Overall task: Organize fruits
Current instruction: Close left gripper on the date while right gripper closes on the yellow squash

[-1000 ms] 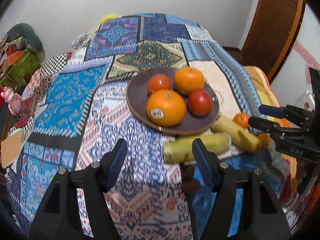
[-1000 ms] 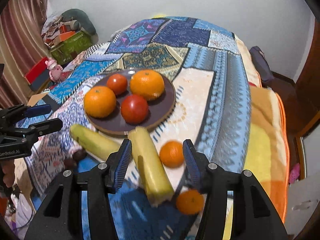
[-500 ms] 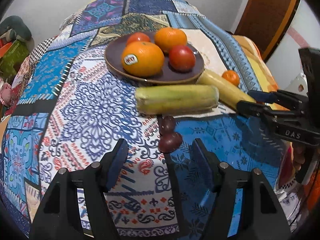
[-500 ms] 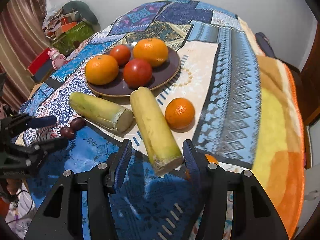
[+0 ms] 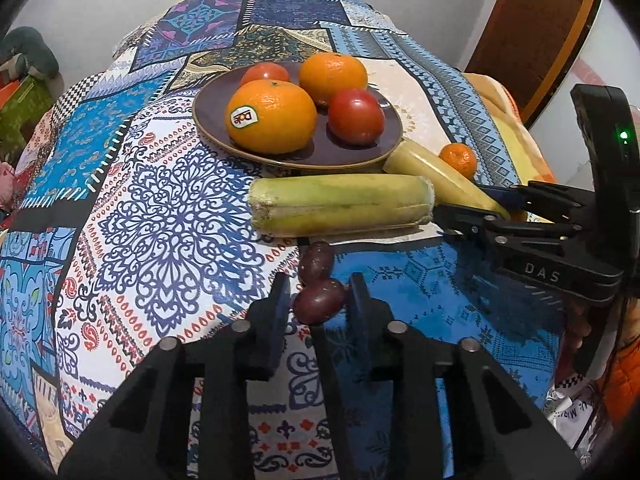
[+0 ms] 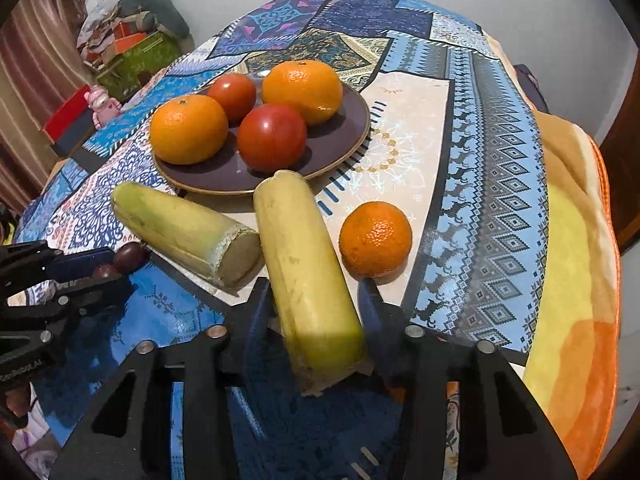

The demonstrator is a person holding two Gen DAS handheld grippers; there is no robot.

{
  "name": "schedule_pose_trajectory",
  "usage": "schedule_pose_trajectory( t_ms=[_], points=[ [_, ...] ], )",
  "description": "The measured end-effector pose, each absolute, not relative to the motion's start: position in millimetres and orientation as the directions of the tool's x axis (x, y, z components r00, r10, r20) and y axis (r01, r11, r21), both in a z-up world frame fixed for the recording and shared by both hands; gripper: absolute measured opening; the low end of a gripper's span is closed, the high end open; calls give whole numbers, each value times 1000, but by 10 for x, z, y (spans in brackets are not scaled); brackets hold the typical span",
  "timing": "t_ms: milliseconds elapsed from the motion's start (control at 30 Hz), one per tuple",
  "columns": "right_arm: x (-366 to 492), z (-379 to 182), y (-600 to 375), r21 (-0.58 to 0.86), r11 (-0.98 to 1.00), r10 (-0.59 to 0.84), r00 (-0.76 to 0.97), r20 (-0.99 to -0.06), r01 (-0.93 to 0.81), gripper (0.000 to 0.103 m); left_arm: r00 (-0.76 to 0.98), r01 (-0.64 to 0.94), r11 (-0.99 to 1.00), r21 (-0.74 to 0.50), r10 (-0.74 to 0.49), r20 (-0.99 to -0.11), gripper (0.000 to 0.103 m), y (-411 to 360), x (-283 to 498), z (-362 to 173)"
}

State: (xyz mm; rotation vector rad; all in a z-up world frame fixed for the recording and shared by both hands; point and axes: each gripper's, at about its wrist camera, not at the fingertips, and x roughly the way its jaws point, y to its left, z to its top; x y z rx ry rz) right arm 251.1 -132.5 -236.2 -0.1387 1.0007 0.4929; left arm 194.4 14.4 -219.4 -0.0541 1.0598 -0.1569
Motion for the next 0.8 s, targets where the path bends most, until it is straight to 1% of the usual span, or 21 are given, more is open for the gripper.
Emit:
schedule_pose_trajectory(
  t_ms=[133,300,500,800],
  points=[
    [2467,-2349,-1401,163,874,374,418,-828,-458,33,475,109,986,-127,-164,-864,27,153,1913,-2180],
    [2321,-2338,-1506,215,872,402,394,-826,-440,32,480,100,986,-130,-162,-862,26,195,1849,-2150],
    [2208,-2319,-1504,204,855,403,361,-841,-478,33,495,73,991,-117,-137,-858,26,298,1800,-2105],
    [2423,-2364,-1348,178,862,380,374,-846,-474,33,523,41,992,-119,-122,-843,26,448,1825,-2006]
  ],
)
